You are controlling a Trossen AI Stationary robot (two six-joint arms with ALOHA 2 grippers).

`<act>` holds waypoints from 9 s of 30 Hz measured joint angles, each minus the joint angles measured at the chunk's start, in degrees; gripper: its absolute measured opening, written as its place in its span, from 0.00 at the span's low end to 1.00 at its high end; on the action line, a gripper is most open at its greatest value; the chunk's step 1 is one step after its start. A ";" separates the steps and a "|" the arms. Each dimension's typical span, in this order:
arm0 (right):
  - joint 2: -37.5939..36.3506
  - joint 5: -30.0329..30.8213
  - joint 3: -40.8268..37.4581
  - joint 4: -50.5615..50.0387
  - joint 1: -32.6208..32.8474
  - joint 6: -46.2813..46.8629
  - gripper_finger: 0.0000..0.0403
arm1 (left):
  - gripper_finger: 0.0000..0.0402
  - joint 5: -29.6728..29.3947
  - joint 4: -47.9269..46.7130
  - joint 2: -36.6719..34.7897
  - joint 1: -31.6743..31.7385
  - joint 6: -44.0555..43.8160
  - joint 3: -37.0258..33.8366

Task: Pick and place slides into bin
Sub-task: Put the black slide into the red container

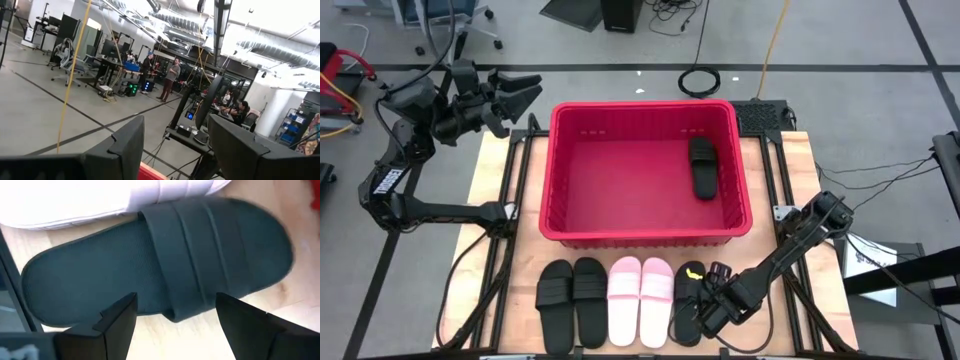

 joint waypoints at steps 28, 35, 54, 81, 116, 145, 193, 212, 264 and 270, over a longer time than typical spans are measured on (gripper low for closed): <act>-0.33 2.04 -11.13 11.15 -4.18 4.26 0.42 | 0.53 -0.04 -0.10 0.00 0.00 -0.54 0.00; -0.67 2.00 -11.21 10.96 -4.25 9.37 0.28 | 0.53 -0.04 -0.81 0.00 0.00 -0.09 0.00; -14.80 -4.13 -11.48 5.70 -3.39 11.76 0.01 | 0.53 0.49 -0.99 -0.53 -0.01 -1.65 0.02; -27.90 0.58 -11.24 87.20 -19.79 -31.51 0.01 | 0.53 8.16 -1.29 -3.34 -0.02 1.86 0.04; -27.69 74.07 19.51 67.11 -36.44 -113.64 0.01 | 0.53 -15.20 4.43 -1.49 0.00 4.40 -0.02; -11.13 22.83 51.79 8.75 -63.06 -66.67 0.01 | 0.53 -18.11 4.62 -2.61 0.00 11.10 0.00; -26.00 24.31 -17.57 5.05 -50.37 -22.33 0.01 | 0.53 -18.57 4.35 -3.87 0.00 14.69 0.04; -26.16 28.70 -24.47 4.88 -53.34 -26.87 0.01 | 0.53 -18.64 4.81 -3.86 -0.02 13.75 0.04; -32.59 17.79 -32.31 7.68 -58.21 -42.26 0.16 | 0.53 -19.19 7.54 -4.17 -0.01 13.72 0.00; -32.60 17.50 -32.25 6.36 -58.20 -42.60 0.25 | 0.53 -19.20 7.54 -4.17 0.00 13.71 0.00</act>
